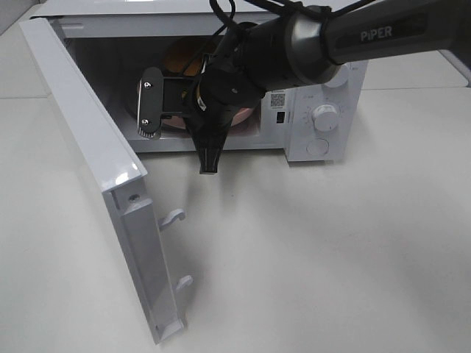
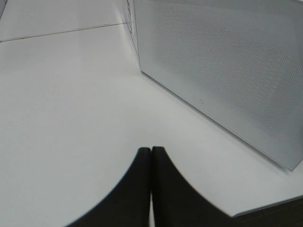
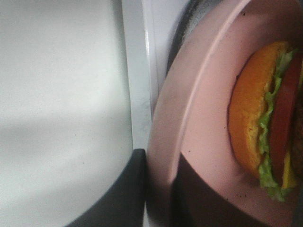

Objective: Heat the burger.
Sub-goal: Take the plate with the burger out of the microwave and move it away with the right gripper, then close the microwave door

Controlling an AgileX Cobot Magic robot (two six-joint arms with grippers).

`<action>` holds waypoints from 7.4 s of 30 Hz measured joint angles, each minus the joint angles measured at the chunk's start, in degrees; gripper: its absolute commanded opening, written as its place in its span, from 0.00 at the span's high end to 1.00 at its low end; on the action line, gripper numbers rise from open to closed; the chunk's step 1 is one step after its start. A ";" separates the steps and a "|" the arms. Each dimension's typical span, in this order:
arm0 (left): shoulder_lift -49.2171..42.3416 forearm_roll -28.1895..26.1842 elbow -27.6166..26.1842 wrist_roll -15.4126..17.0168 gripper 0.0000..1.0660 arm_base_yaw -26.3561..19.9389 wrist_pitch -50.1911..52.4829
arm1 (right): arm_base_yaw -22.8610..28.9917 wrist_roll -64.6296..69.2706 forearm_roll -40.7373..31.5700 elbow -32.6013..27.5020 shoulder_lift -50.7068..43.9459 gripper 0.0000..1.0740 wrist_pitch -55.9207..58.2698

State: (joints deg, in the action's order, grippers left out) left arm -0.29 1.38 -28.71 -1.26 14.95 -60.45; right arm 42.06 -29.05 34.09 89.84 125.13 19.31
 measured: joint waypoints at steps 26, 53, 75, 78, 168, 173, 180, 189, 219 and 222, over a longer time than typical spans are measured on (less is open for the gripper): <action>0.00 0.00 0.00 0.00 1.00 0.00 0.00 | 0.11 -16.79 0.69 -23.38 -17.82 1.00 -5.56; 0.00 0.00 0.00 0.00 1.00 0.00 0.00 | 0.00 -18.74 0.57 -45.89 -33.86 1.00 -7.33; 0.00 0.00 0.00 0.00 1.00 0.00 0.00 | -0.40 -7.62 -0.29 -59.82 -51.91 1.00 -0.63; 0.00 0.00 0.00 0.00 1.00 0.00 0.00 | -0.57 -6.25 -0.29 -61.36 -55.00 1.00 1.83; 0.00 0.00 0.00 0.00 1.00 0.00 0.00 | -16.67 54.14 -15.07 -36.78 -28.48 0.27 22.35; 0.00 0.00 0.00 0.00 1.00 0.00 0.00 | -16.90 50.53 -17.93 -32.83 -28.48 0.27 27.16; 0.00 0.00 0.00 0.00 1.00 0.00 0.00 | -22.40 43.95 -25.61 -30.48 -29.45 0.30 31.74; 0.00 0.00 0.00 0.00 1.00 0.00 0.00 | -30.08 37.24 -31.91 -30.48 -39.76 0.30 35.58; 0.00 0.00 0.00 0.00 1.00 0.00 0.00 | -32.72 34.26 -31.46 -55.63 -87.89 0.30 40.51; 0.00 0.00 0.00 0.00 1.00 0.00 0.00 | -32.72 34.09 -31.46 -57.70 -92.82 0.30 40.62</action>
State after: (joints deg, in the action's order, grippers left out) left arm -0.29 1.38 -28.71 -1.26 14.95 -60.45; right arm 9.34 5.04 2.64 32.14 32.31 59.93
